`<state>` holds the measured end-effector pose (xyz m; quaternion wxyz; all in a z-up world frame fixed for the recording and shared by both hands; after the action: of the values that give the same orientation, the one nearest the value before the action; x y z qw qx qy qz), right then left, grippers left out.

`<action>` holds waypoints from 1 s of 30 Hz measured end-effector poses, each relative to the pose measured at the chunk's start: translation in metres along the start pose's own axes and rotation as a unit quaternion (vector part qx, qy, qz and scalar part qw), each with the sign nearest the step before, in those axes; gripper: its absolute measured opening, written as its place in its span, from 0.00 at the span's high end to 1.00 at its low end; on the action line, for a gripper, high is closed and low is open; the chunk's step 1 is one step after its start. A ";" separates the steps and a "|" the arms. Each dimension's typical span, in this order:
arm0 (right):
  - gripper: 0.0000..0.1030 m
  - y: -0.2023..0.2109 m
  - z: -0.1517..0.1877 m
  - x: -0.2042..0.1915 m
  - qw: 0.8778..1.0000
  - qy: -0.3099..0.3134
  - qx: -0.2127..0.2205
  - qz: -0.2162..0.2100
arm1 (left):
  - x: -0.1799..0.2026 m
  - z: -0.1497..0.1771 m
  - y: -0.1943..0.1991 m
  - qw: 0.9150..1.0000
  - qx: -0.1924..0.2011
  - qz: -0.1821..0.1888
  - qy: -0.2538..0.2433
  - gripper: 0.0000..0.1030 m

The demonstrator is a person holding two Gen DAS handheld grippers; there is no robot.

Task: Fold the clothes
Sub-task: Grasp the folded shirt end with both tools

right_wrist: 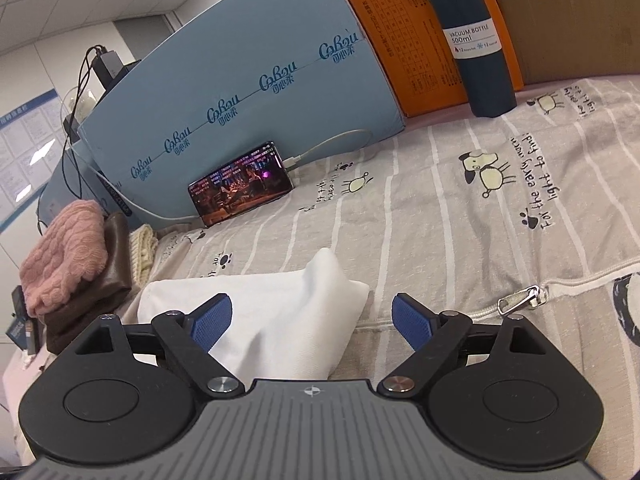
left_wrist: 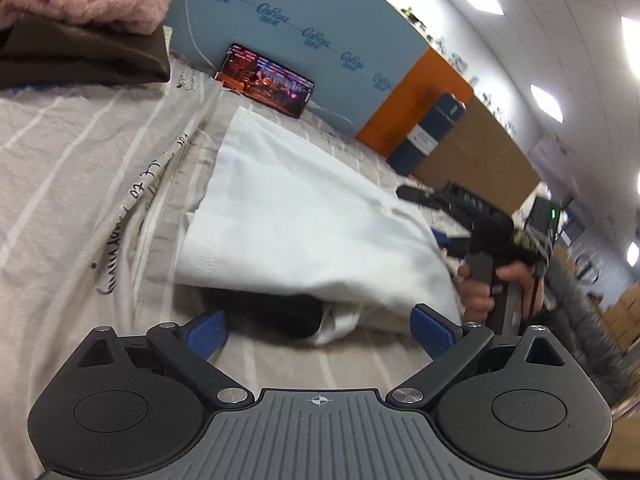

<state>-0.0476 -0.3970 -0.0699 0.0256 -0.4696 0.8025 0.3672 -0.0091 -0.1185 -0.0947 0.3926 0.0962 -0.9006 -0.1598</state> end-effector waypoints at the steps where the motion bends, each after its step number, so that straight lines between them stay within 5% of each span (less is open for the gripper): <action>1: 0.15 -0.001 0.000 0.000 1.000 -0.004 -0.003 -0.005 | -0.002 -0.004 -0.002 1.000 0.013 0.008 0.013 0.04; 9: 0.15 -0.006 0.006 -0.007 0.998 -0.024 -0.035 -0.057 | 0.000 -0.019 -0.016 0.993 0.076 0.064 0.057 0.00; 15: 0.20 -0.007 0.011 -0.015 0.996 -0.020 -0.046 -0.071 | 0.002 -0.020 -0.028 0.995 0.080 0.049 0.019 0.04; 18: 0.37 -0.007 0.012 -0.014 0.998 -0.009 -0.041 -0.052 | 0.001 -0.019 -0.032 0.996 0.083 0.041 0.001 0.16; 22: 0.53 -0.008 0.014 -0.011 0.999 -0.005 -0.034 -0.038 | -0.004 -0.018 -0.037 0.997 0.077 0.026 0.000 0.53; 24: 0.60 -0.008 0.014 -0.010 0.999 -0.001 -0.027 -0.034 | -0.008 -0.018 -0.038 0.997 0.076 0.021 0.007 0.62; 30: 0.77 -0.001 0.011 -0.013 0.999 0.008 -0.006 -0.043 | -0.010 -0.020 -0.038 0.997 0.082 0.006 0.000 0.74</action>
<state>-0.0429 -0.3808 -0.0731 0.0320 -0.5067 0.7797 0.3663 0.0140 -0.1555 -0.1026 0.3843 0.1228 -0.9113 -0.0826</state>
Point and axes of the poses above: each gripper's, at about its wrist camera, not at the fingertips, and y roughly against the way its jaws point, x to its right, z to its underside, the point moved 10 cm from there along -y, roughly the way its jaws point, and after that the axes turned 11 degrees about z, right-handed, at the moved point
